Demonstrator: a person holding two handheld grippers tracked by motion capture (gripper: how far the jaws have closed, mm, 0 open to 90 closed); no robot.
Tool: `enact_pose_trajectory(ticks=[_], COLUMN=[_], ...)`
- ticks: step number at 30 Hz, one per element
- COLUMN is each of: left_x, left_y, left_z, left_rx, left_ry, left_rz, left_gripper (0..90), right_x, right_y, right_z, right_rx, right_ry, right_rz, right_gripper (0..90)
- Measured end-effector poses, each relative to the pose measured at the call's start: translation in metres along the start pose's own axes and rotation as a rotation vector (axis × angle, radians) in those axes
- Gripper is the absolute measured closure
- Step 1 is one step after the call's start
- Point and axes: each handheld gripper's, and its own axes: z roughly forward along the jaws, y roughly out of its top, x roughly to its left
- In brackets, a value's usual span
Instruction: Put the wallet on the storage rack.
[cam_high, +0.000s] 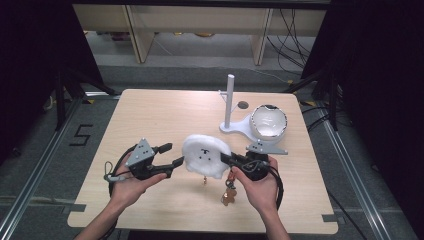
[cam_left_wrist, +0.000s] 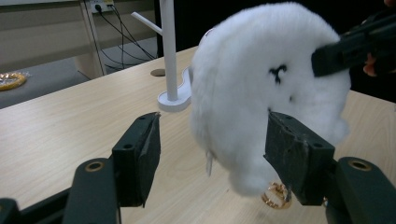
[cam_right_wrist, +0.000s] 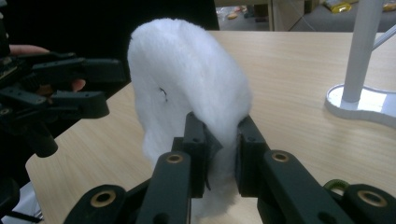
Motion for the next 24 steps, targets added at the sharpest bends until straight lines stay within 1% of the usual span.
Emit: enact_pose_trajectory(ticks=[1, 2, 3, 4, 5, 6, 7, 9, 11, 12, 13, 14, 15, 16, 17, 18, 19, 20, 21, 22, 23, 24], left_x=[0.0, 0.001, 0.001, 0.002, 0.003, 0.004, 0.005, 0.005, 0.006, 0.007, 0.007, 0.008, 0.008, 0.009, 0.009, 0.009, 0.01, 0.01, 0.01, 0.01, 0.011, 0.011], left_y=[-0.001, -0.002, -0.004, -0.006, -0.007, -0.009, -0.011, -0.015, -0.019, -0.022, -0.024, -0.027, -0.029, -0.032, -0.035, -0.037, -0.041, -0.041, -0.044, -0.044, -0.048, -0.049], left_z=[-0.003, -0.005, -0.007, -0.009, -0.012, -0.014, -0.015, -0.019, -0.022, -0.023, -0.024, -0.025, -0.026, -0.027, -0.028, -0.029, -0.029, -0.029, -0.031, -0.031, -0.031, -0.031], left_rx=[0.011, 0.008, 0.016, 0.005, 0.012, 0.01, -0.003, 0.003, 0.002, 0.006, 0.004, 0.005, 0.001, -0.005, 0.005, 0.007, -0.003, -0.003, 0.014, 0.014, 0.017, 0.018], left_ry=[0.01, 0.011, 0.018, 0.018, 0.026, 0.031, 0.03, 0.041, 0.048, 0.054, 0.056, 0.063, 0.066, 0.063, 0.075, 0.077, 0.074, 0.074, 0.086, 0.086, 0.09, 0.093], left_rz=[0.001, -0.001, -0.004, -0.01, -0.011, -0.014, -0.018, -0.022, -0.028, -0.031, -0.034, -0.043, -0.048, -0.053, -0.057, -0.062, -0.066, -0.066, -0.072, -0.072, -0.078, -0.079], left_gripper=[35.2, 35.1, 35.0, 35.0, 34.9, 34.9, 34.9, 34.8, 34.8, 34.8, 34.8, 34.7, 34.8, 34.8, 34.8, 34.8, 34.7, 34.8, 34.8, 34.7, 34.7, 34.7], right_x=[-0.001, -0.002, -0.001, -0.003, -0.003, -0.002, -0.004, -0.005, -0.005, -0.006, -0.003, -0.006, -0.005, -0.006, -0.006, -0.006, -0.006, -0.006, -0.007, -0.007, -0.007, -0.008], right_y=[0.001, 0.002, 0.003, 0.004, 0.005, 0.005, 0.007, 0.007, 0.009, 0.009, 0.009, 0.009, 0.01, 0.011, 0.011, 0.012, 0.012, 0.012, 0.014, 0.014, 0.015, 0.015], right_z=[-0.002, -0.002, -0.004, -0.005, -0.007, -0.007, -0.009, -0.01, -0.012, -0.011, -0.012, -0.012, -0.014, -0.013, -0.014, -0.015, -0.015, -0.015, -0.017, -0.017, -0.018, -0.017], right_rx=[0.001, -0.01, -0.006, -0.017, -0.014, -0.028, -0.013, -0.035, -0.022, -0.028, -0.034, -0.042, -0.032, -0.05, -0.042, -0.035, -0.048, -0.048, -0.04, -0.04, -0.047, -0.065], right_ry=[-0.004, -0.006, -0.012, -0.006, -0.015, -0.019, -0.015, -0.021, -0.027, -0.017, -0.022, -0.026, -0.035, -0.024, -0.027, -0.035, -0.022, -0.022, -0.044, -0.044, -0.037, -0.035], right_rz=[-0.004, -0.013, 0.008, -0.009, -0.005, 0.004, -0.006, -0.01, -0.002, -0.004, 0.039, 0.006, 0.011, -0.001, 0.0, 0.008, 0.007, 0.007, -0.009, -0.009, -0.006, -0.013], right_gripper=[78.9, 78.8, 78.8, 78.8, 78.9, 78.8, 78.8, 78.9, 78.8, 78.8, 78.9, 78.8, 78.8, 78.8, 78.8, 78.8, 78.8, 78.8, 78.8, 78.8, 78.8, 78.7])
